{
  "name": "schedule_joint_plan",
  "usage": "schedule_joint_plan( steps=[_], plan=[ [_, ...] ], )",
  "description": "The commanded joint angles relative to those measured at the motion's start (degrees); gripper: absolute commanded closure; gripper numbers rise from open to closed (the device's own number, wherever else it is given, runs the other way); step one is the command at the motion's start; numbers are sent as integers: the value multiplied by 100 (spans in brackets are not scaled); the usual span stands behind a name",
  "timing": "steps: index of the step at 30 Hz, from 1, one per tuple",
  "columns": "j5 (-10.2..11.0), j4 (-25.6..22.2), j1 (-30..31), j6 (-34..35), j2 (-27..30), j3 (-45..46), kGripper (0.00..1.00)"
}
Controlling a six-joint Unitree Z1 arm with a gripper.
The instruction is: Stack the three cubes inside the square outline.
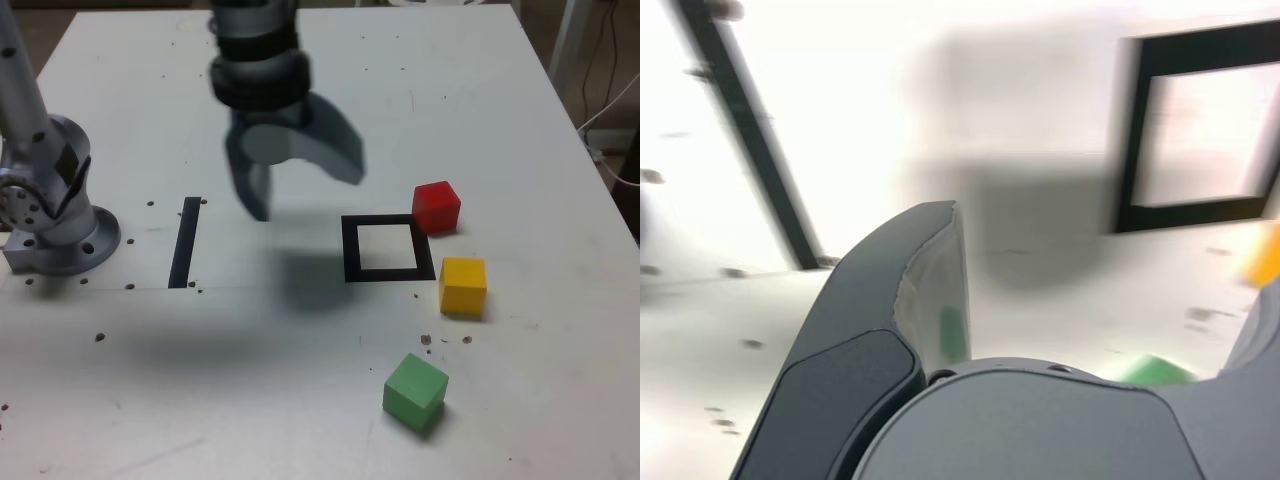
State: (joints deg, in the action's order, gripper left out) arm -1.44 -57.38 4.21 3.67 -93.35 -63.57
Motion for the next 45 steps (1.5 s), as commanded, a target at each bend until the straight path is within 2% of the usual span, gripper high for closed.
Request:
schedule_joint_plan(
  steps=[1, 12, 24, 36, 41, 45],
  plan=[
    [2, 0, -39, 109, -207, -271, 1],
    [26, -144, -238, 662, -1281, -1585, 2],
    [244, -740, -655, 790, -2301, -2625, 4],
    [153, -794, -702, 749, -3022, -3090, 9],
    [123, -882, -702, 770, -3179, -3312, 18],
    [113, -907, -702, 840, -3241, -3342, 34]
  ],
)
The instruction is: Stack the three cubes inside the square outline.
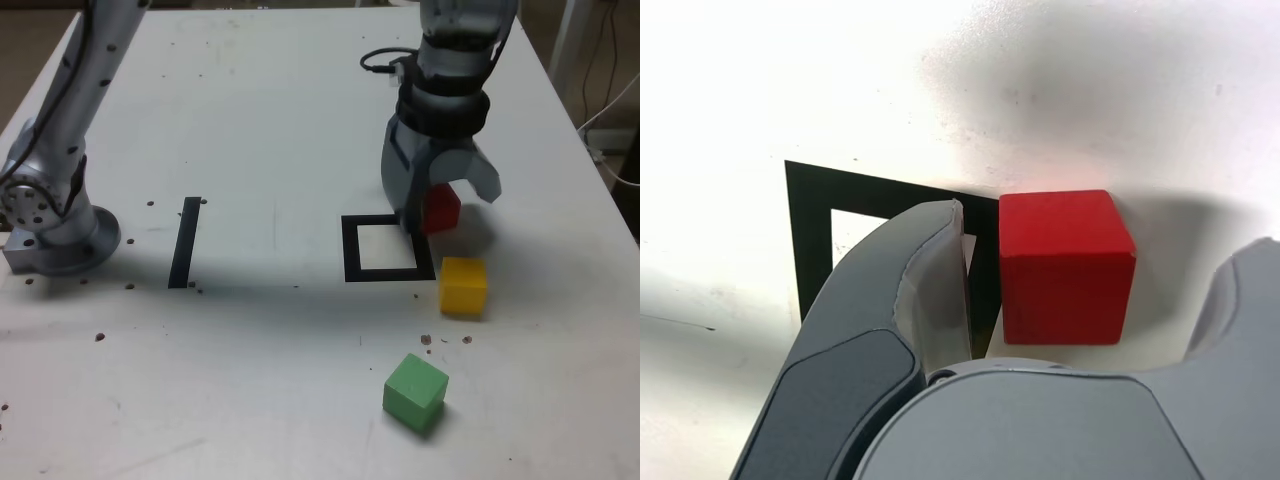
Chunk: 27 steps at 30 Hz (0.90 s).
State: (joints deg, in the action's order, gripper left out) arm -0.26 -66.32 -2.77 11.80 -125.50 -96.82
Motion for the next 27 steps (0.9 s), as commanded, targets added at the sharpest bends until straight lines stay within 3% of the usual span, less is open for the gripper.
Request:
schedule_joint_plan(
  steps=[1, 15, 27],
  plan=[
    [-5, -17, -4, 43, -31, -15, 38],
    [162, 41, -4, 147, -33, 28, 74],
    [98, 63, -22, 147, 138, 142, 84]
  ],
)
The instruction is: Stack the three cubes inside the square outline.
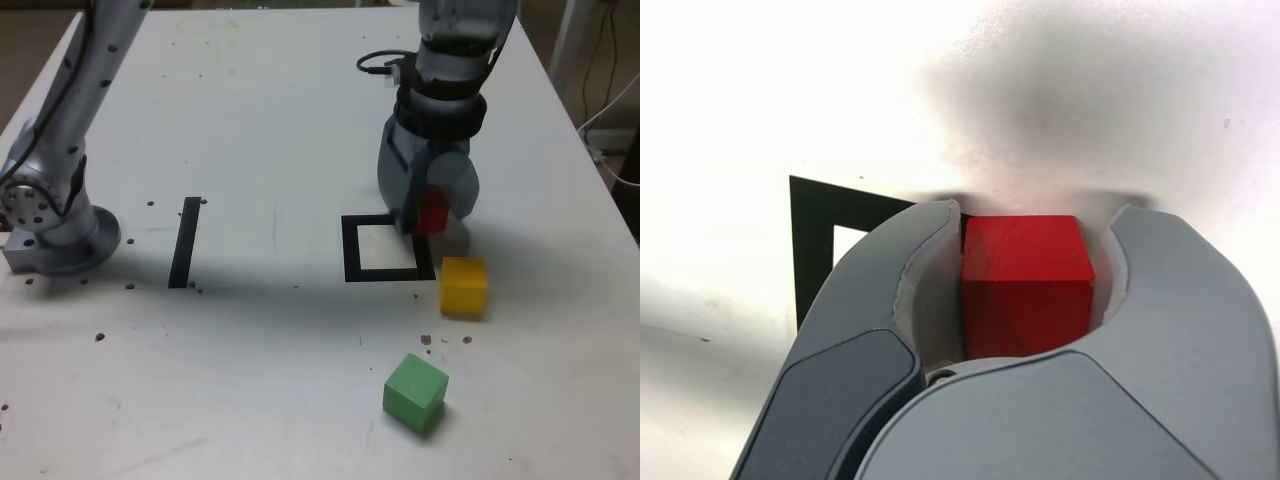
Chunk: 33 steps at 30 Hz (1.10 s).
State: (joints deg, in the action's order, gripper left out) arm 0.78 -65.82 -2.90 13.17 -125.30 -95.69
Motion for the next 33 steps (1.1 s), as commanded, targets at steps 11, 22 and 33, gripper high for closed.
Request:
schedule_joint_plan(
  steps=[11, 22, 33],
  plan=[
    [182, -144, 127, -292, 1155, 755, 84],
    [8, 180, 492, -540, 1354, 1407, 84],
    [86, 353, 606, -523, 1190, 1467, 84]
  ],
)
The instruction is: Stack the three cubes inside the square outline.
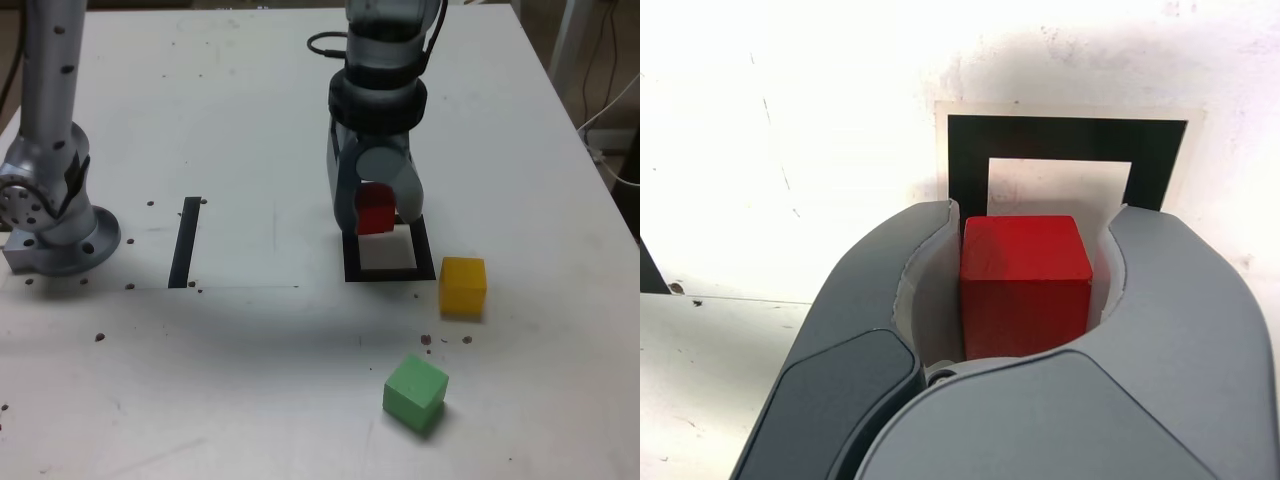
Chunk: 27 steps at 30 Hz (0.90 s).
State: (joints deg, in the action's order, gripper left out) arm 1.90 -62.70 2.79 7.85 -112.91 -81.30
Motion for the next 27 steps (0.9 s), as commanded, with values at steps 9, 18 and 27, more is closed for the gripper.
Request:
schedule_joint_plan(
  steps=[9, 18, 27],
  plan=[
    [-73, 266, 209, 131, -263, 130, 82],
    [-51, 278, 212, 139, -383, 71, 71],
    [36, 322, 195, 139, -381, 27, 64]
  ],
)
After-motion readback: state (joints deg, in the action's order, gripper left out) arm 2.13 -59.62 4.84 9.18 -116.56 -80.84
